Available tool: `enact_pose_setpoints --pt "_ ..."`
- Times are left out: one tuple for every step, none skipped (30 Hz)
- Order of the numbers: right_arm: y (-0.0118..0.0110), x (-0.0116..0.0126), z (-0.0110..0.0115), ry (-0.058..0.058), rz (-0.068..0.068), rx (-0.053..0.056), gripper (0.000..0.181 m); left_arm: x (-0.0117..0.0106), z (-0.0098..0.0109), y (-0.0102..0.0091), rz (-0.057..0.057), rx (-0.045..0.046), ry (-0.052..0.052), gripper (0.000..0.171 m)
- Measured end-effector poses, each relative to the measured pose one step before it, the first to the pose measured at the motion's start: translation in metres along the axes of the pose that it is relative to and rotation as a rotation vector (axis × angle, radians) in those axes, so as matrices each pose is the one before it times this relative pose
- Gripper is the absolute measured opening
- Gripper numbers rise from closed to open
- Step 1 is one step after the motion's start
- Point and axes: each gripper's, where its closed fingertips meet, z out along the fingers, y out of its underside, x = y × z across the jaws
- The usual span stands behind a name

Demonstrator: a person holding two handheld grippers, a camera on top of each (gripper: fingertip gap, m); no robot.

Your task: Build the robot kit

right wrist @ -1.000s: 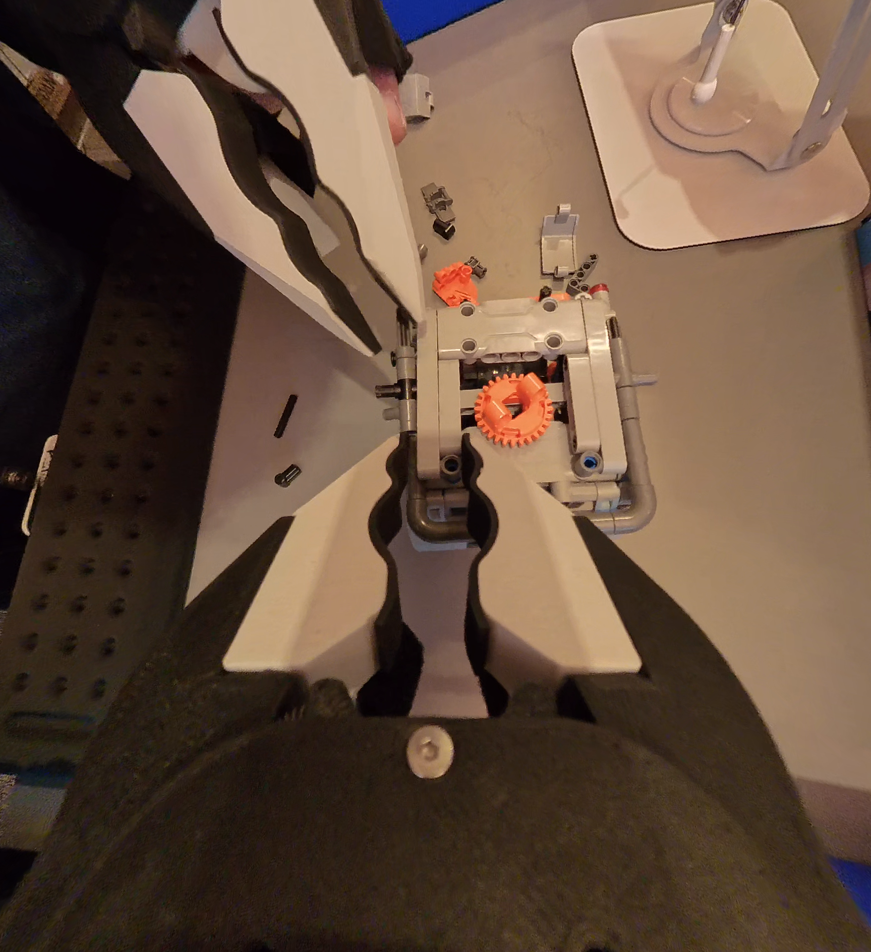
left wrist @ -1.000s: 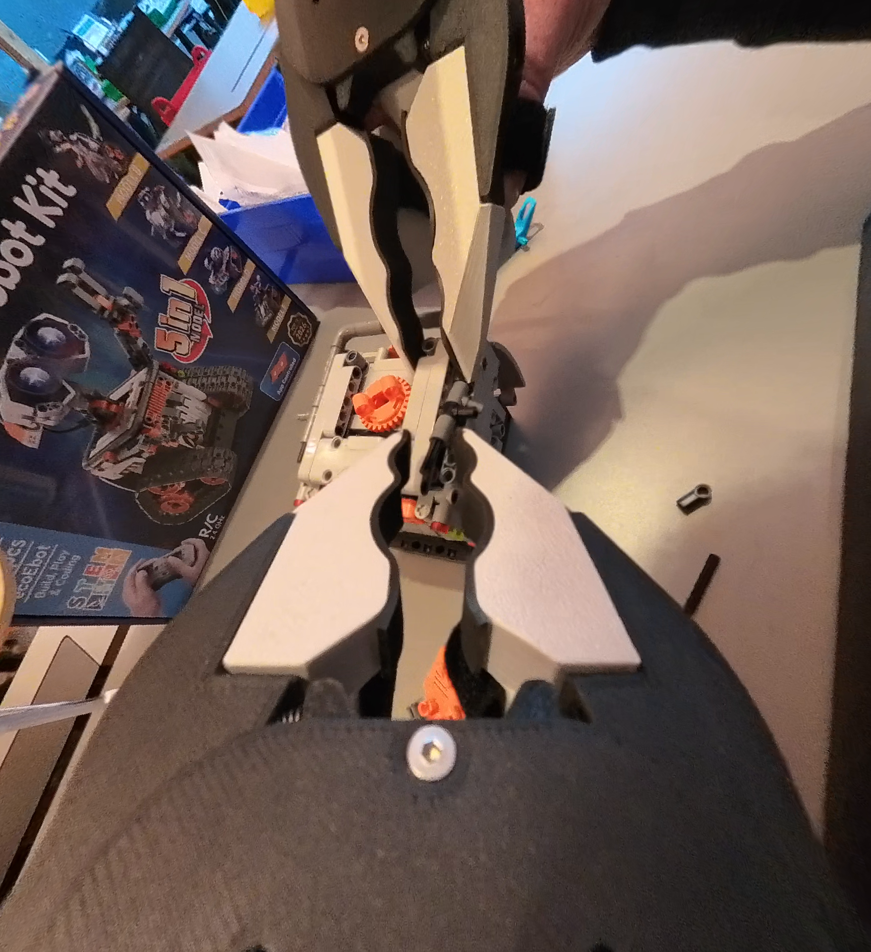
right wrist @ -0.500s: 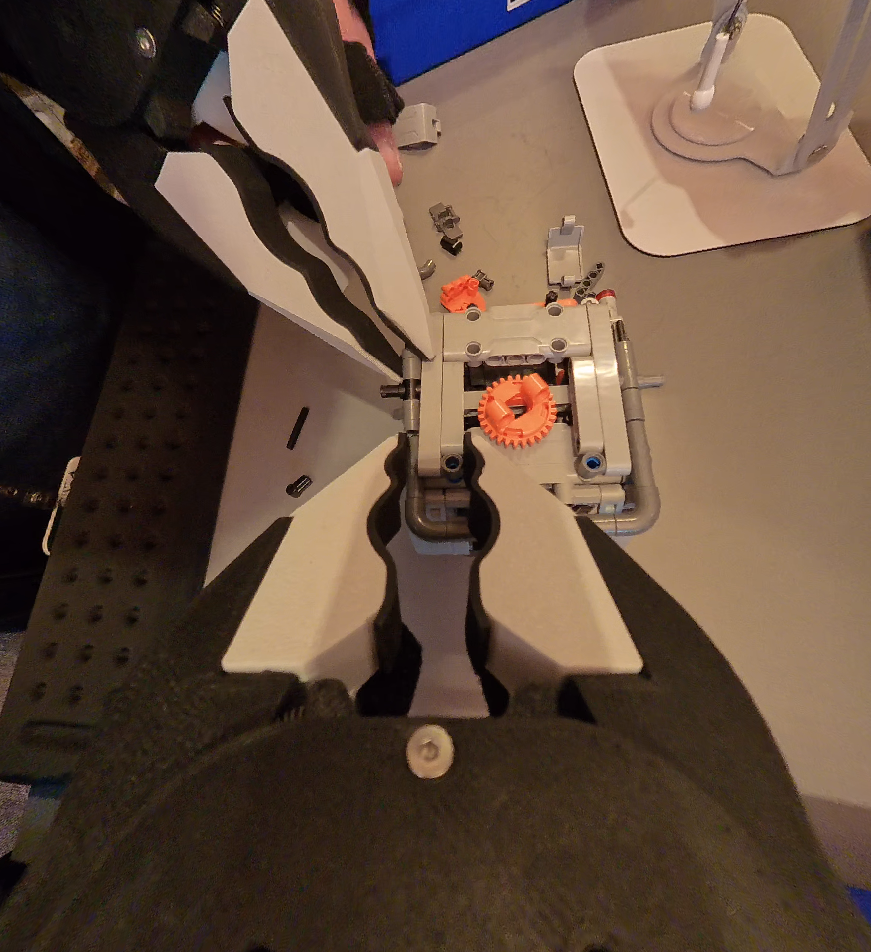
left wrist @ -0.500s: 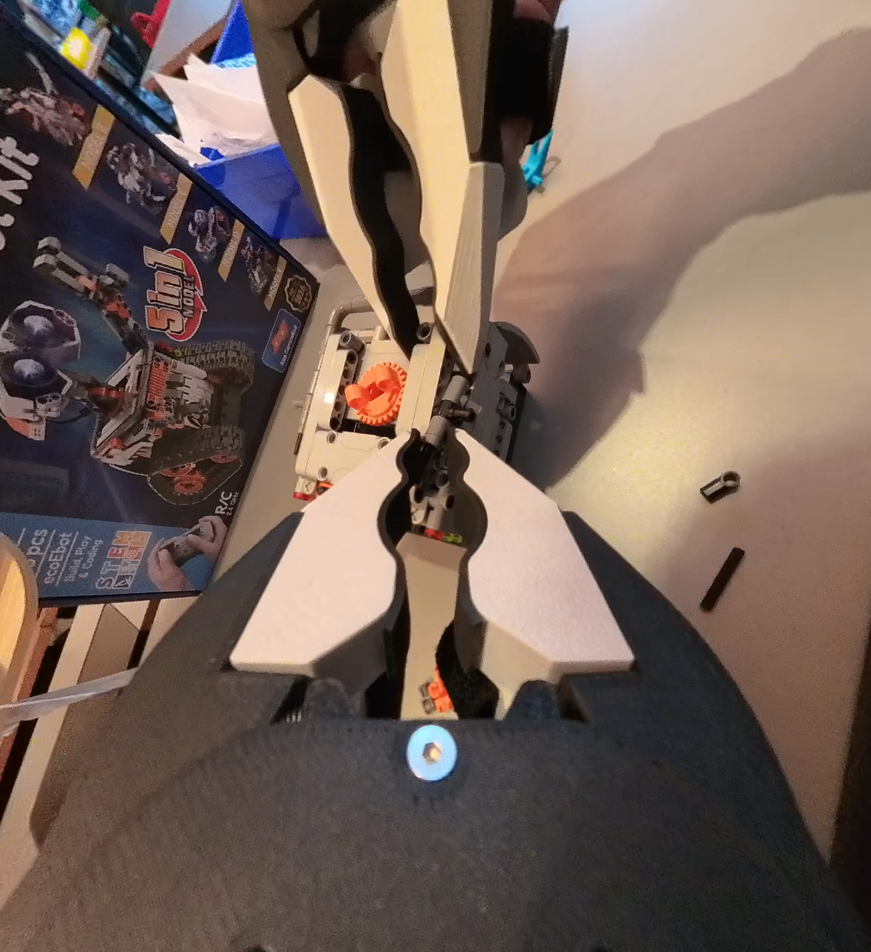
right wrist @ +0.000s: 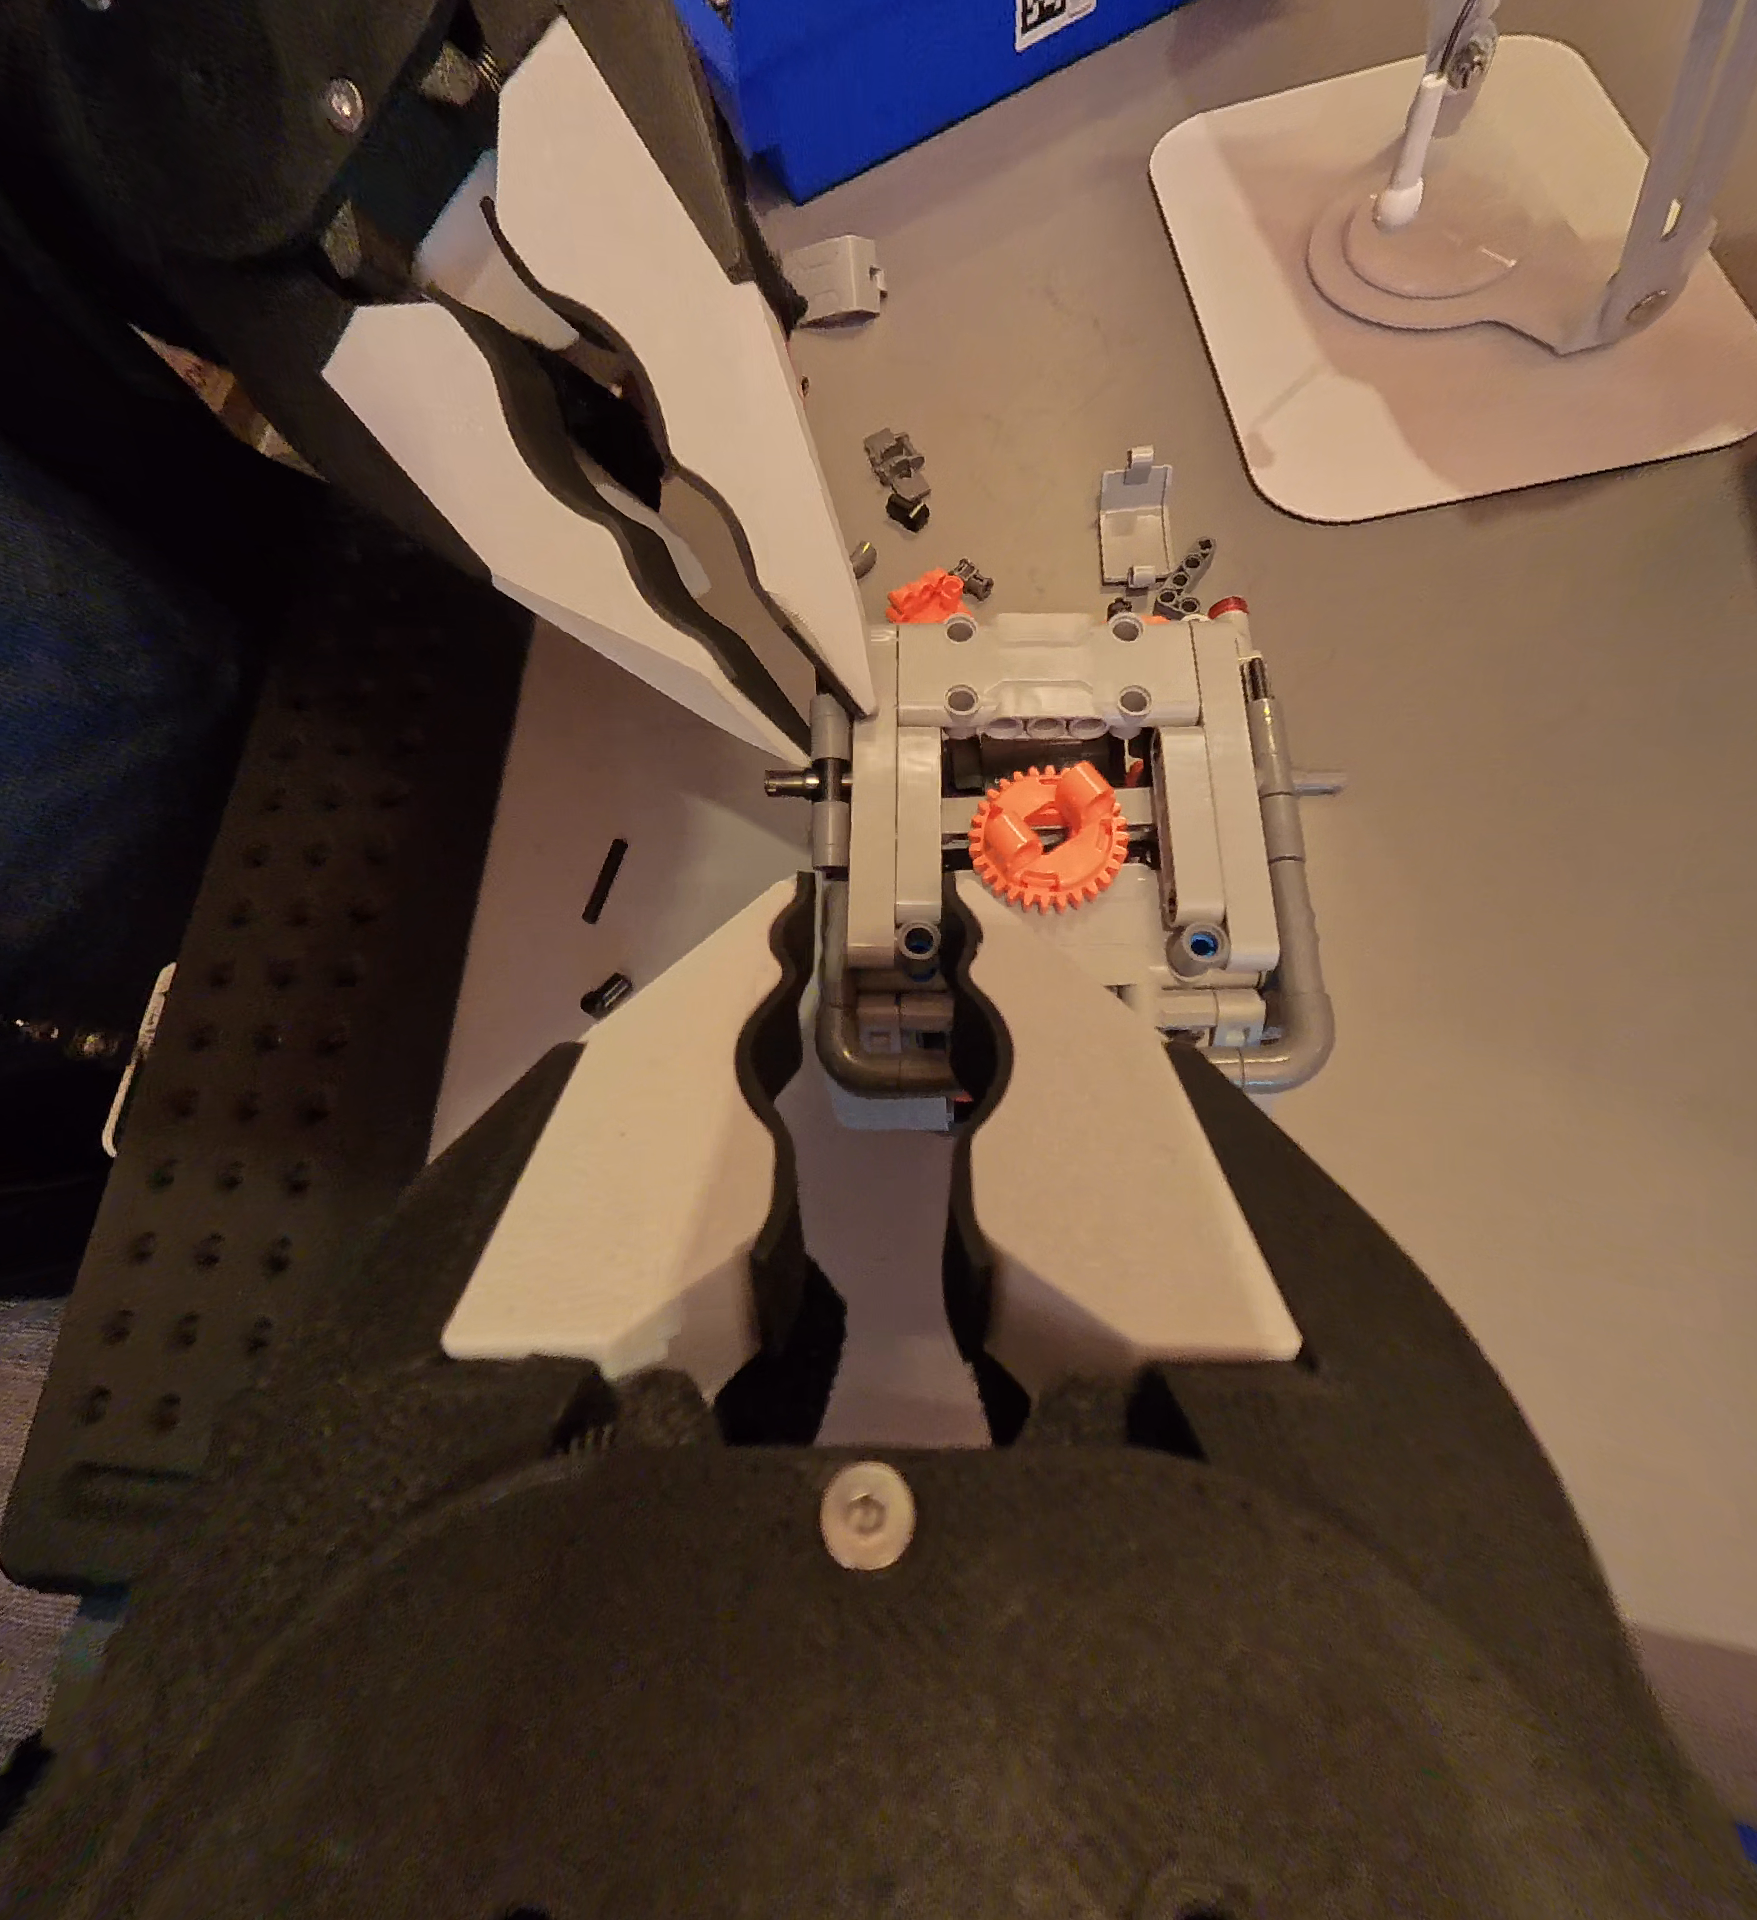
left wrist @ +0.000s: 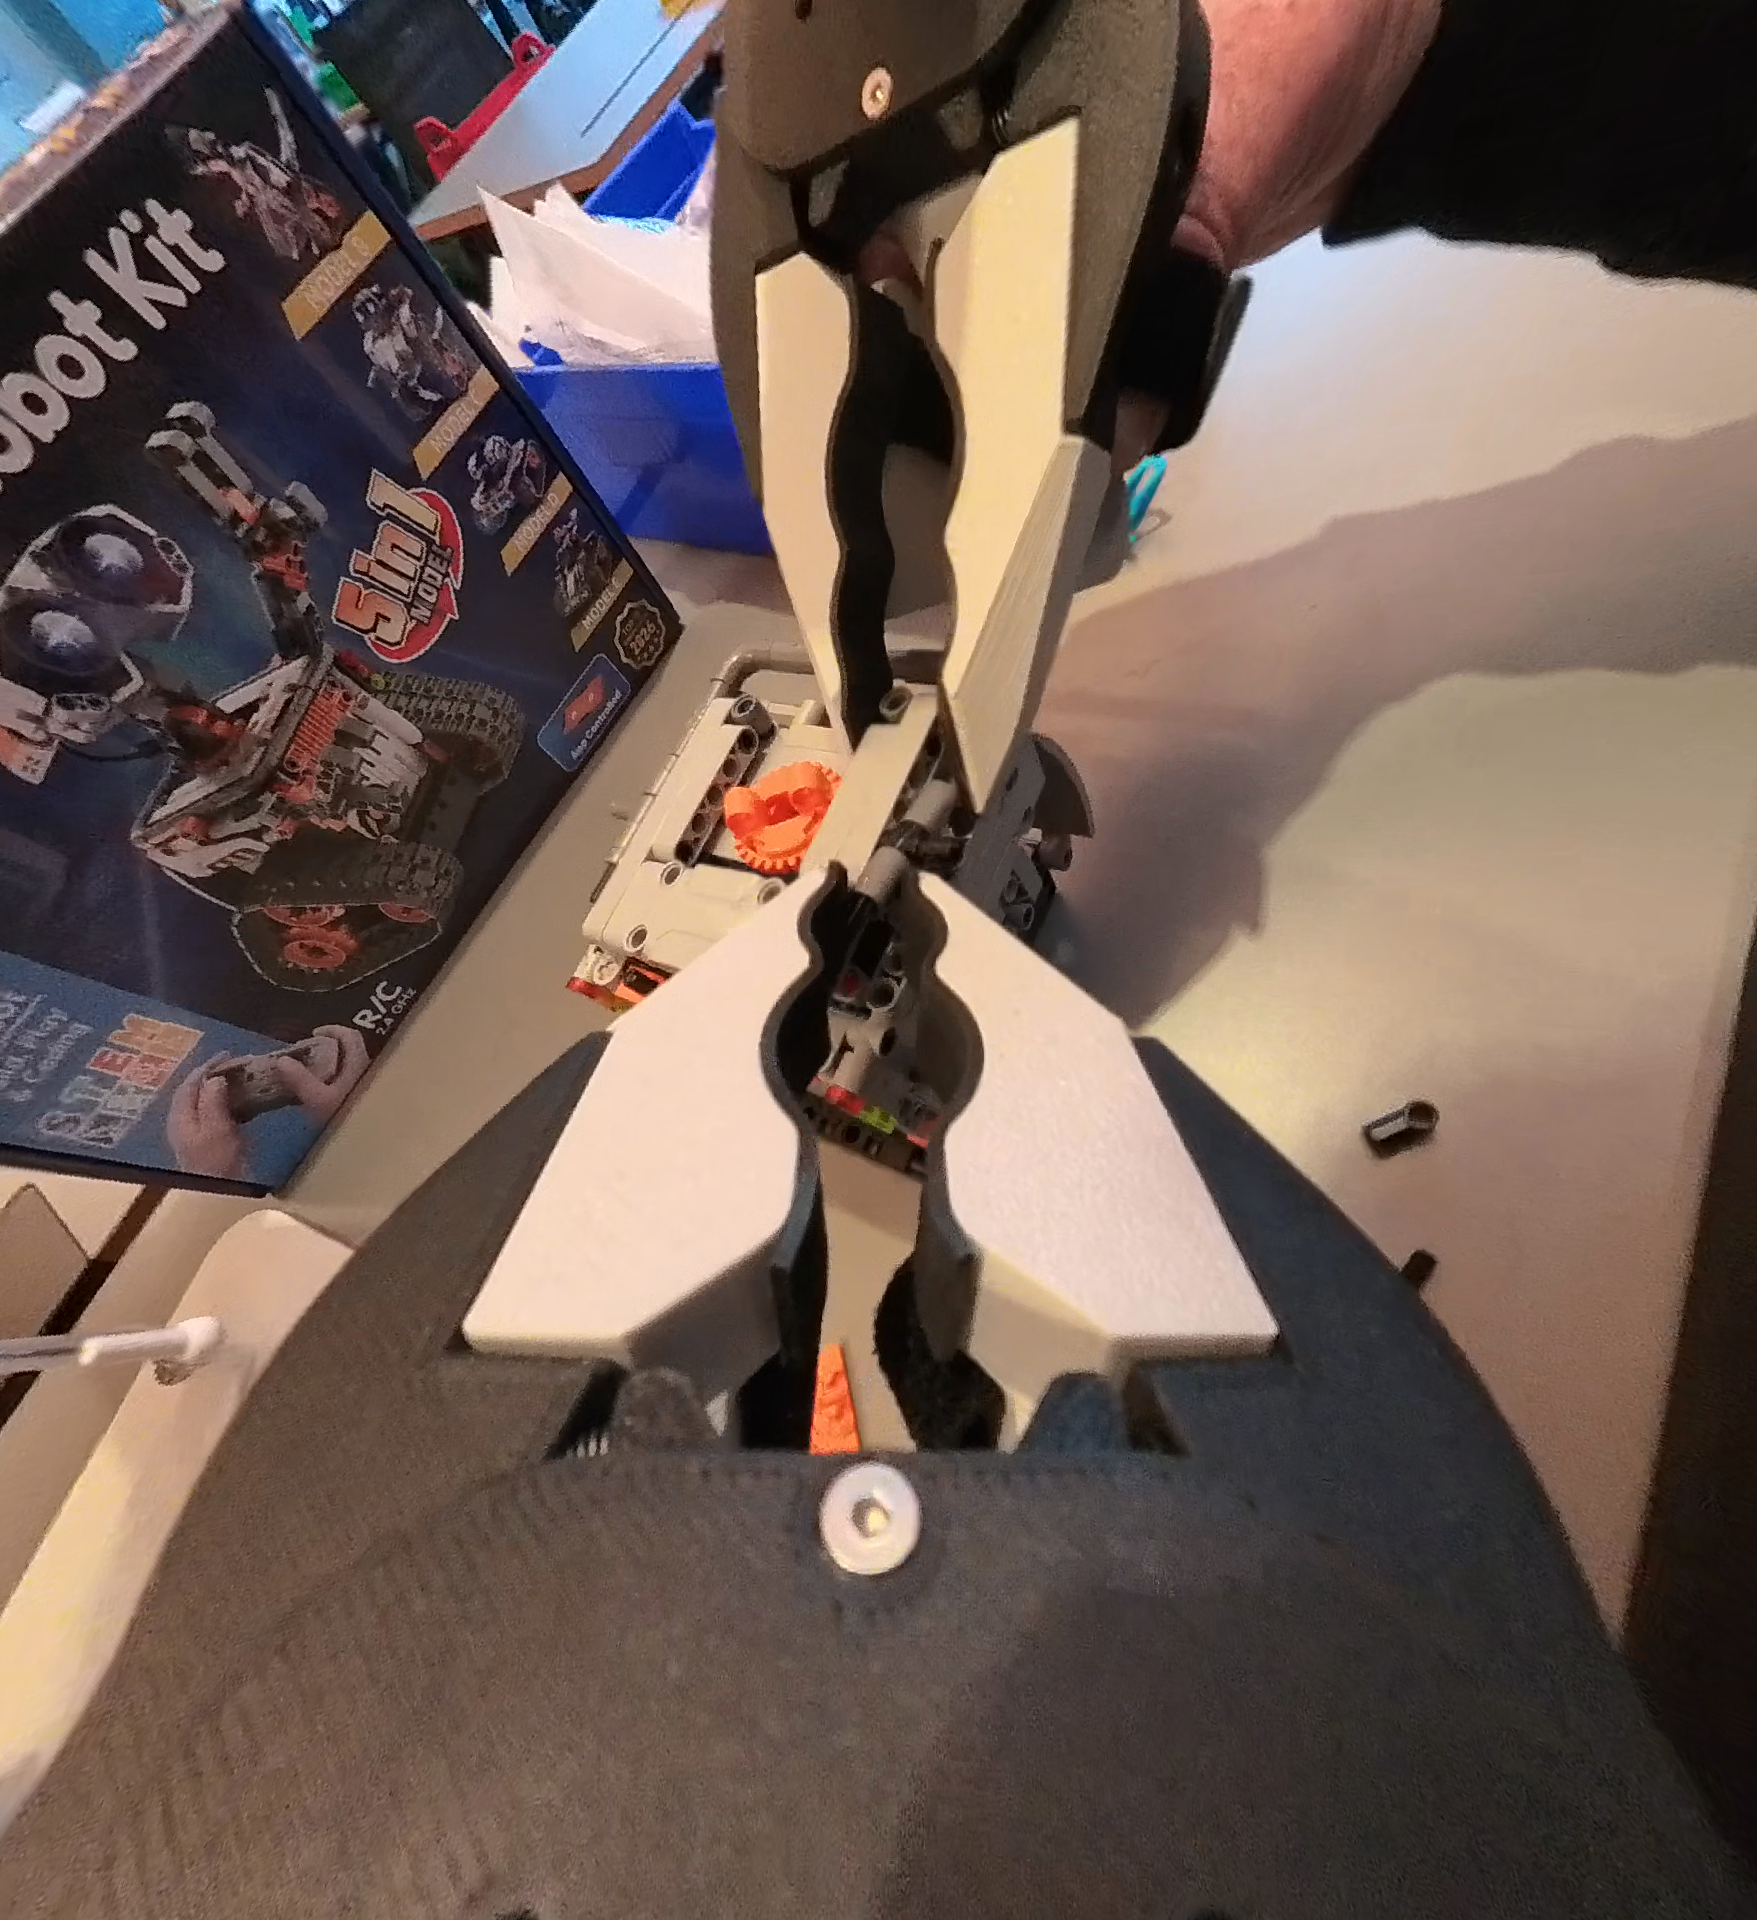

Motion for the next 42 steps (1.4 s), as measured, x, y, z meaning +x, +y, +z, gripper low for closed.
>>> enact_pose_setpoints --pt "-0.00035 -0.00008 -0.00043 -0.0019 0.0048 0.0023 0.024 -0.00136 0.00027 -0.00042 -0.0194 0.00962 0.0036 0.006" --pt "-0.00007 0.00064 -0.00037 0.0067 -0.0009 0.0005 0.024 -0.00009 0.00065 -0.00029 -0.0082 0.00503 0.003 0.006" --pt "0.00006 0.00073 -0.00024 0.0069 -0.0002 0.002 0.024 0.00043 0.00085 0.00059 -0.0009 0.00057 -0.0011 0.006" --pt "-0.00007 0.00007 -0.00002 0.0004 0.0076 0.0041 0.023 0.0007 0.00041 0.00013 -0.0037 0.00474 0.0008 0.006" --pt "-0.00032 -0.00081 -0.00006 -0.0045 0.012 0.0055 0.025 0.00031 -0.0001 -0.00062 -0.0184 0.00682 0.0066 0.005" --pt "-0.00042 0.00004 0.00006 0.0056 0.0041 0.004 0.029 -0.0007 -0.00021 -0.00064 -0.0117 0.00407 0.0009 0.006" --pt "-0.00022 0.00094 0.00015 0.0129 -0.0023 0.0007 0.029 -0.00075 0.00022 -0.00083 0.0027 0.00262 -0.0057 0.006" --pt "-0.00036 0.00059 -0.00002 0.0071 0.0029 0.0004 0.03 -0.00036 0.00056 -0.00097 -0.0062 0.00465 -0.0026 0.006" --pt "-0.00021 0.00144 -0.00034 0.0081 0.0044 0.001 0.03 -0.00063 0.00037 -0.00086 -0.0155 0.0066 0.0022 0.006" --pt "-0.00006 0.00205 -0.00017 0.0113 0.0032 0.002 0.028 -0.0002 0.00085 0.00023 -0.0005 0.00082 -0.0008 0.006" --pt "0.00017 0.00154 -0.00028 0.0062 0.0043 0.0027 0.023 0.00044 0.00054 -0.00026 0.0002 0.00511 0.0 0.006" --pt "-0.00009 0.00021 -0.00011 0.0003 0.0058 0.0036 0.024 -0.00024 0.00034 -0.00017 -0.0073 0.00535 -0.0008 0.006" --pt "-0.00001 0.00029 0.00008 0.0059 0.0001 0.0006 0.023 -0.00025 0.00008 0.00006 -0.0053 0.00342 0.0004 0.006" --pt "-0.00014 0.00073 0.00034 0.0107 -0.0042 -0.002 0.023 -0.00101 0.00044 0.00069 0.0134 -0.00068 -0.0122 0.006" --pt "0.00005 0.00037 0.00023 0.0046 0.0011 -0.0022 0.023 -0.00056 0.00067 0.00108 0.0059 0.00075 -0.011 0.007" --pt "0.00016 -0.00039 -0.00016 -0.0049 0.0047 -0.0004 0.023 0.00052 0.0004 0.00075 -0.0075 0.00393 0.0038 0.007" --pt "0.00011 -0.00048 0.00005 -0.0045 0.0019 0.0005 0.023 0.00059 0.00024 0.00087 -0.0011 0.00046 0.0011 0.007" --pt "0.0003 -0.00018 0.00007 0.0005 -0.003 -0.0001 0.022 0.00038 0.00028 0.00089 0.0041 0.00087 -0.0033 0.007" --pt "0.0002 -0.00003 0.00009 -0.0007 -0.0004 0.0012 0.022 0.00038 0.00046 0.0009 0.0002 0.00115 -0.0004 0.007" --pt "-0.00009 -0.00004 0.00011 -0.003 0.0045 0.0029 0.021 -0.00011 0.0002 0.00045 -0.004 0.00157 -0.0002 0.007" --pt "-0.00022 0.00025 0.00006 -0.0005 0.0026 0.0037 0.021 -0.00068 0.00035 0.00053 -0.0015 -0.00286 -0.0048 0.007" --pt "-0.00012 -0.00019 -0.00004 -0.0041 0.0061 0.0041 0.021 -0.0005 0.00012 -0.00022 -0.0029 -0.00137 -0.0018 0.007" --pt "-0.00008 -0.00015 -0.0001 -0.006 0.0075 0.0031 0.021 -0.00001 -0.00014 -0.00053 -0.0007 0.0031 0.0013 0.007" --pt "0.00013 -0.00009 -0.00008 0.001 -0.0006 -0.0002 0.021 -0.00007 0.00005 0.00003 0.003 -0.00343 -0.0005 0.007" --pt "0.00011 -0.00051 -0.00017 0.0021 -0.0046 -0.0028 0.021 -0.00007 0.00001 -0.00022 -0.0021 -0.00725 -0.0002 0.007" --pt "0.00001 -0.00122 -0.00042 -0.0061 0.0005 -0.0016 0.026 -0.00027 -0.00013 -0.0013 -0.0134 -0.00028 0.0011 0.007" --pt "-0.00003 -0.00047 -0.00044 -0.005 0.0041 -0.0002 0.029 -0.00018 0.00008 -0.00112 -0.0065 0.00252 0.0028 0.007" --pt "-0.00037 0.00025 -0.00042 0.001 0.0034 0.0025 0.031 -0.00088 0.00014 -0.00112 -0.0076 0.00055 0.0009 0.007" --pt "-0.0005 0.00026 -0.00047 -0.0008 0.0073 0.0043 0.034 -0.00158 0.00056 -0.00126 -0.0122 -0.0008 -0.0027 0.007" --pt "-0.00022 0.00064 -0.00061 -0.0003 0.0095 0.0024 0.037 -0.00058 0.00106 -0.00065 -0.005 0.00177 -0.003 0.007" --pt "0.00013 0.00134 -0.00033 0.0074 0.0036 -0.0003 0.035 0.00091 0.00097 0.00011 -0.0071 0.00592 0.0044 0.007" --pt "0.00026 0.0013 0.00006 0.0112 -0.0009 -0.0012 0.033 0.0012 0.00077 0.00048 -0.007 0.00406 0.0029 0.007" --pt "0.00031 0.00129 0.00002 0.011 0.0014 -0.0006 0.032 0.00089 0.00027 -0.00009 -0.0067 0.00284 0.0003 0.007" --pt "0.00048 0.00178 -0.00019 0.0141 0.0008 0.0008 0.027 0.00095 -0.00006 -0.00122 -0.0103 0.00593 0.0038 0.006" --pt "0.00028 0.00119 -0.00003 0.0117 -0.007 0.0021 0.024 0.00051 0.00015 -0.00071 -0.0077 0.00288 0.0032 0.006" --pt "0.00011 0.00024 0.00006 0.0049 -0.0084 0.002 0.024 -0.00075 0.00033 -0.00077 -0.0177 0.00551 0.0016 0.006" --pt "-0.00004 -0.00256 0.00102 -0.0117 -0.0057 -0.001 0.023 -0.00067 0.00017 -0.0015 -0.031 0.01101 0.0057 0.001" --pt "-0.00085 -0.00493 0.00265 -0.0227 -0.009 -0.0018 0.021 0.0 0.00058 -0.00273 -0.0123 0.01615 0.0012 0.0" --pt "-0.00158 -0.00257 0.00322 -0.0053 -0.0083 -0.0005 0.02 0.00149 0.00305 0.00143 0.0068 -0.01308 0.0012 0.0" --pt "-0.00066 -0.00016 0.00129 0.0051 -0.0017 -0.0039 0.02 0.00075 0.0018 0.00017 0.0251 0.00331 -0.0109 0.0" --pt "0.00041 0.00075 -0.00059 0.0041 0.0043 -0.0036 0.02 0.00012 -0.00005 0.00015 0.01 0.00493 -0.0007 0.0" --pt "0.00028 -0.00009 -0.00027 -0.0016 -0.0006 0.0018 0.02 0.00092 -0.00073 -0.00011 -0.0155 -0.00167 0.0197 0.0"
